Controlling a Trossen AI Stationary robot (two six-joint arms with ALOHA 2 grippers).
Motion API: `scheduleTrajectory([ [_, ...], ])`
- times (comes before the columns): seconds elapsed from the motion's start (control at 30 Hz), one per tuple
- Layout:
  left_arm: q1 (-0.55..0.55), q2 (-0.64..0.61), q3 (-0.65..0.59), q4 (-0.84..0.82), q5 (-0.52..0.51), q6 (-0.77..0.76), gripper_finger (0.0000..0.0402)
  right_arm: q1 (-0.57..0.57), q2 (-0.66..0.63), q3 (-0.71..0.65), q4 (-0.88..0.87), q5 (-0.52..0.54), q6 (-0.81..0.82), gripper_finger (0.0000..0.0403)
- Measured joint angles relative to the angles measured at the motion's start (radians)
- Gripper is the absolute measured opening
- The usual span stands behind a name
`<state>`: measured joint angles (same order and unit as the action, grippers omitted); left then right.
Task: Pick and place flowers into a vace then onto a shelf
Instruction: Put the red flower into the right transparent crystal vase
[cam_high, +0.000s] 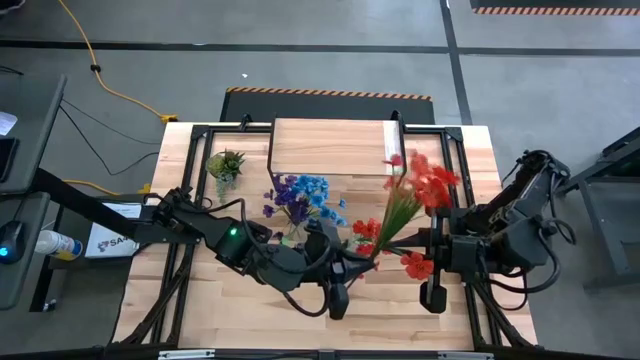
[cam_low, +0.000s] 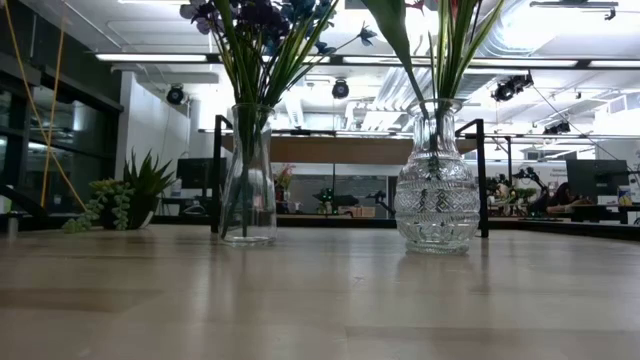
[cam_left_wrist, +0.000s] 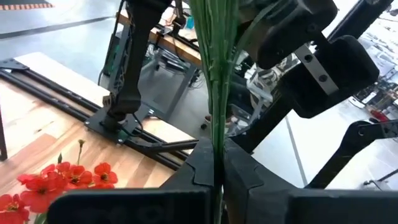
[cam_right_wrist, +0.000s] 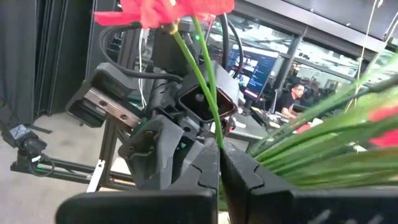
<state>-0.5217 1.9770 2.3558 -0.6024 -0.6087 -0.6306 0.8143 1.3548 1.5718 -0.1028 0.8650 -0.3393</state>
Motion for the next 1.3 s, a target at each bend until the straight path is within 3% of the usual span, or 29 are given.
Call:
scheduleTrajectory([
  [0.4,-0.002,0.000,0.000,0.001,-0.028,0.022,0.0042,0.000,0.000,0.000,-0.015,-0.073,0.050,0.0000],
  [0.77,-0.002,0.000,-0.001,-0.008,-0.063,0.033,0.0042,0.014,-0.002,0.000,-0.153,-0.096,0.163,0.0004],
  [1.3,-0.002,0.000,0.000,0.049,-0.096,0.108,0.0042,0.104,-0.003,0.000,-0.299,-0.044,0.311,0.0105],
])
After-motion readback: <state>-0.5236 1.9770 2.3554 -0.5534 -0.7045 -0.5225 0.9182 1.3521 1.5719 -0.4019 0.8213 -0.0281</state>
